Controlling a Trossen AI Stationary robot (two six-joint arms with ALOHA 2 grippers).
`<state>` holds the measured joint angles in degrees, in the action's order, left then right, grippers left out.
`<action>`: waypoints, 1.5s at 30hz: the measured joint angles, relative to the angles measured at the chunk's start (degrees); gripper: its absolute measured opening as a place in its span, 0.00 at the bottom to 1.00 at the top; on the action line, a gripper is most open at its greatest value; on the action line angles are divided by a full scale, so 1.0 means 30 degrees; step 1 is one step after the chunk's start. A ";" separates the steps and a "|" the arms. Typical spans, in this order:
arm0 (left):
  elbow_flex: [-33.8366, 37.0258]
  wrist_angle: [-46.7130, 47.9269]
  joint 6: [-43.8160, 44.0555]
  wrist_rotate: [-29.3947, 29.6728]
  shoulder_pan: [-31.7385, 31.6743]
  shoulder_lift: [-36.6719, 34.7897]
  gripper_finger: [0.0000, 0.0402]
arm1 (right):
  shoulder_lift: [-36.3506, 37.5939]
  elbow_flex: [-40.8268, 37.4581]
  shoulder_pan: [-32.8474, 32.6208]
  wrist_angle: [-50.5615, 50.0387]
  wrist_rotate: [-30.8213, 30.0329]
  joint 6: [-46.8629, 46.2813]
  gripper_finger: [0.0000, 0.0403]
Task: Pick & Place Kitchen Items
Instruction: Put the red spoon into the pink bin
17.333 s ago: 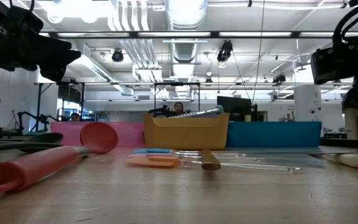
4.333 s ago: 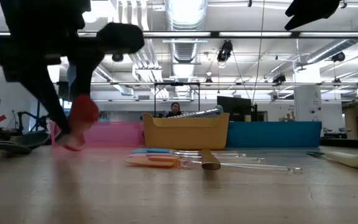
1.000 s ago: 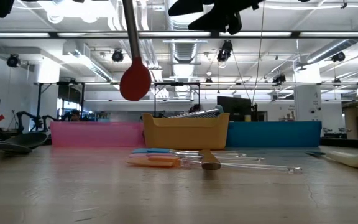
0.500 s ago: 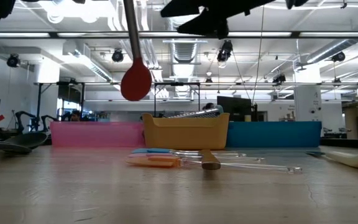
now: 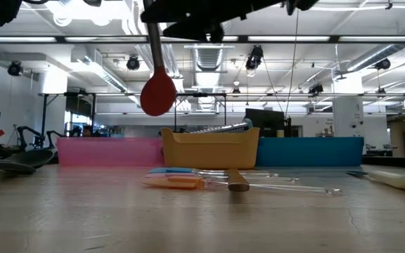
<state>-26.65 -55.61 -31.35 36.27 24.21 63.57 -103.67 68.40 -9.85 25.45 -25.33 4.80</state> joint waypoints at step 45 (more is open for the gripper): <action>-0.0001 0.0386 -0.4278 1.2038 0.6349 -0.3871 0.49 | 0.0488 0.2169 0.1786 -0.6909 -0.2736 0.3537 0.10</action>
<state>-26.66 -54.46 -44.18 72.39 43.25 51.96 -102.21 74.91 -4.49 4.72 -33.54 15.41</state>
